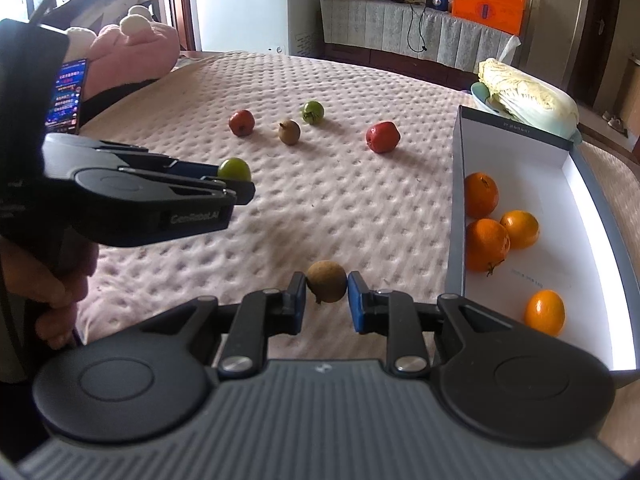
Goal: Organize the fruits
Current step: 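Grasp the green fruit with the left tool while the right tool holds the brown fruit, then carry the held green and brown fruits over the grey box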
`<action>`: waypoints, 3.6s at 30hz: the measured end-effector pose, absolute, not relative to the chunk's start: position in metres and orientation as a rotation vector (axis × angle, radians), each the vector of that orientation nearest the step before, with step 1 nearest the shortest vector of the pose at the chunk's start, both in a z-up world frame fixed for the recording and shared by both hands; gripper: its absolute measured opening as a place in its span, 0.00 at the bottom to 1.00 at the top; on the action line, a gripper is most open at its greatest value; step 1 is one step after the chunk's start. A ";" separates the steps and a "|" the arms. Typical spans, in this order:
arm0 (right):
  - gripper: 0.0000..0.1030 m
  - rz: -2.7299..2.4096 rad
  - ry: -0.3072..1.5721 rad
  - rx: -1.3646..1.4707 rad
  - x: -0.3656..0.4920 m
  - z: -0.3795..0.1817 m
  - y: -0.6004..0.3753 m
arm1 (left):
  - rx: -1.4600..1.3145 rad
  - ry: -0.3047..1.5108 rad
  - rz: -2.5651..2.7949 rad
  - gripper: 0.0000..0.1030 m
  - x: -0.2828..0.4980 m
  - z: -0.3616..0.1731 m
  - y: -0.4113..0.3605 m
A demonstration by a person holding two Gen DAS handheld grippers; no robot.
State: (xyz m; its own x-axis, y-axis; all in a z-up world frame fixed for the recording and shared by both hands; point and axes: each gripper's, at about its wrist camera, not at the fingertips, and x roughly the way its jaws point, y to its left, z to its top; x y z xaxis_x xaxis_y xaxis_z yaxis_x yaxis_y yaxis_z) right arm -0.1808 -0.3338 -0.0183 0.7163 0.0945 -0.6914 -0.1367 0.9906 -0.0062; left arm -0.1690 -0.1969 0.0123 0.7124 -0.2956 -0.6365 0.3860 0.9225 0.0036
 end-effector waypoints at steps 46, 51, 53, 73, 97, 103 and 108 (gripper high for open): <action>0.25 0.126 0.676 0.027 -0.196 -0.003 -0.359 | 0.129 0.632 -0.410 0.31 -0.181 0.022 -0.193; 0.25 0.124 0.674 0.025 -0.197 -0.002 -0.359 | 0.125 0.625 -0.412 0.31 -0.183 0.024 -0.193; 0.25 0.121 0.670 0.027 -0.198 -0.001 -0.361 | 0.121 0.621 -0.413 0.31 -0.183 0.025 -0.192; 0.25 0.081 0.657 0.045 -0.201 0.000 -0.372 | 0.122 0.605 -0.427 0.31 -0.186 0.029 -0.192; 0.25 -0.026 0.601 0.136 -0.222 0.009 -0.426 | 0.108 0.555 -0.535 0.31 -0.201 0.047 -0.223; 0.25 -0.054 0.607 0.150 -0.224 0.007 -0.437 | 0.115 0.551 -0.585 0.31 -0.205 0.049 -0.244; 0.25 -0.061 0.615 0.149 -0.226 0.005 -0.442 | 0.123 0.549 -0.618 0.31 -0.206 0.049 -0.262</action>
